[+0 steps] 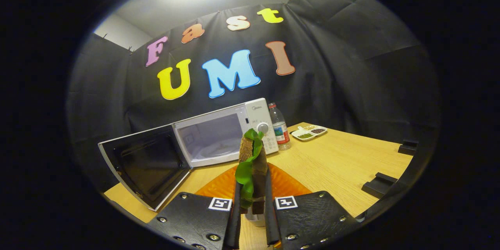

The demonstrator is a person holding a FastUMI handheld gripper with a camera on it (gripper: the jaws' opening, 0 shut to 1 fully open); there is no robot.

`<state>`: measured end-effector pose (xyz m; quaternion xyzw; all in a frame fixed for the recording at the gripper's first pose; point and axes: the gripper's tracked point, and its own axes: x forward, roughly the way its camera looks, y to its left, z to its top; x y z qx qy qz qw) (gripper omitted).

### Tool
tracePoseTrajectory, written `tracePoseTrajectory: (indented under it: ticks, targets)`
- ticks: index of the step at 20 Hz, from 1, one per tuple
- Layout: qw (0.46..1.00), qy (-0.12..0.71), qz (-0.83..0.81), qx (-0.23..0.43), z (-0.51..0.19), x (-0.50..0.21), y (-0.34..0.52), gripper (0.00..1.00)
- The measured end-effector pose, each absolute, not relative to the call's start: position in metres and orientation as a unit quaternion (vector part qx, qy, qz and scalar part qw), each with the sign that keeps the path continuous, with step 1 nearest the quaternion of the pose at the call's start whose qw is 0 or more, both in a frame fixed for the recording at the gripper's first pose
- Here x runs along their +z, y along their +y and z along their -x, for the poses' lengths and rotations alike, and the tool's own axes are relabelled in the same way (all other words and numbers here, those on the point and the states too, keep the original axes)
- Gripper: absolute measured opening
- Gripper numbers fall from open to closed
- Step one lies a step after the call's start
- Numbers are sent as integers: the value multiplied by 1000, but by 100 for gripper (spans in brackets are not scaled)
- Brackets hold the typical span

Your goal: Open the microwave, put the food inside, and close the microwave door.

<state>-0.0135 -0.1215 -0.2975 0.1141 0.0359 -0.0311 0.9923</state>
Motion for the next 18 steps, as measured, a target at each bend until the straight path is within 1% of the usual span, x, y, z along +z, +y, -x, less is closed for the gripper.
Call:
tracePoseTrajectory:
  ticks: [4, 7, 11, 15, 18]
  targets:
    - [989, 39, -138, 19, -21, -277, -76, 26]
    - [988, 41, -144, 39, -59, -267, -50, 26]
    - [984, 69, -149, 63, -122, -274, -19, 26]
    - [979, 103, -163, 60, -189, -297, -6, 26]
    - [984, 104, -137, 46, -230, -305, -6, 26]
